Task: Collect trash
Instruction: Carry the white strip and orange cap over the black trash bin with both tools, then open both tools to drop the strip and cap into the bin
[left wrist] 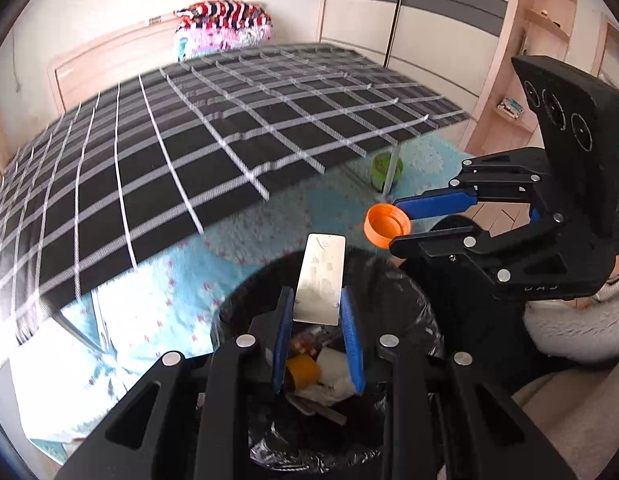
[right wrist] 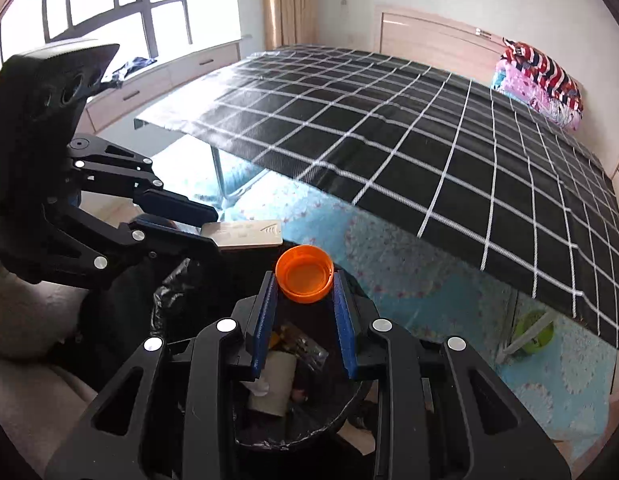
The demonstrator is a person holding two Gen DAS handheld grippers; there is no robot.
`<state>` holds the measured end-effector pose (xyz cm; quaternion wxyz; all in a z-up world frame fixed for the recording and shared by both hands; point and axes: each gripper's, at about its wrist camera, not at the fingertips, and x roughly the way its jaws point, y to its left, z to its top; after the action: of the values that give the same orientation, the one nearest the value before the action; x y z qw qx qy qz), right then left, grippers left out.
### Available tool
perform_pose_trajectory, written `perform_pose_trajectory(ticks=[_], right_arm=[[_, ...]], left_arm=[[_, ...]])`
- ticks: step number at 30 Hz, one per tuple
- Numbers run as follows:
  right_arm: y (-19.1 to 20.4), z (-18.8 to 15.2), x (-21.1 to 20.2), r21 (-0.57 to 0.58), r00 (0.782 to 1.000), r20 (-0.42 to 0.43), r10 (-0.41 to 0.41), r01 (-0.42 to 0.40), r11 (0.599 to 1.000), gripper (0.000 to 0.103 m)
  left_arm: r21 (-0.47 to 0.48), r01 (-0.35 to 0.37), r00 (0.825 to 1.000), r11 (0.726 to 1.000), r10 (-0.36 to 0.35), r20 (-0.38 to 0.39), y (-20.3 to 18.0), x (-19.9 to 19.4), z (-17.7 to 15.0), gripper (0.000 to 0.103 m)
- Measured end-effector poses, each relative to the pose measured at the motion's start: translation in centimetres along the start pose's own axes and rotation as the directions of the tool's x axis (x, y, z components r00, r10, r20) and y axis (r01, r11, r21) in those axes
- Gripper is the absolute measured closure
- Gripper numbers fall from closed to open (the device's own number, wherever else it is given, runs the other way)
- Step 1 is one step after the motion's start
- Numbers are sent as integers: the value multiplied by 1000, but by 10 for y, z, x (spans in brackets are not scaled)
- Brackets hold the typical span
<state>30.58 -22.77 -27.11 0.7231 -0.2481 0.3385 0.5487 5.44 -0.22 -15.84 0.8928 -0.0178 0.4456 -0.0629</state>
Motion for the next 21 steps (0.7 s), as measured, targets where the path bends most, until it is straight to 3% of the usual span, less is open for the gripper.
perform_pose_trajectory(ticks=[6, 11, 21], right_arm=[[4, -28, 32, 55, 994, -97, 47, -42, 998, 74], [3, -42, 58, 89, 982, -174, 72, -57, 994, 74], [14, -50, 70, 124, 968, -218, 122, -97, 988, 74]], left_arm=[[-50, 17, 990, 999, -24, -138, 2, 44, -32, 80], [-95, -4, 980, 995, -15, -198, 11, 66, -48, 80], [-131, -13, 969, 991, -19, -246, 13, 83, -57, 79]])
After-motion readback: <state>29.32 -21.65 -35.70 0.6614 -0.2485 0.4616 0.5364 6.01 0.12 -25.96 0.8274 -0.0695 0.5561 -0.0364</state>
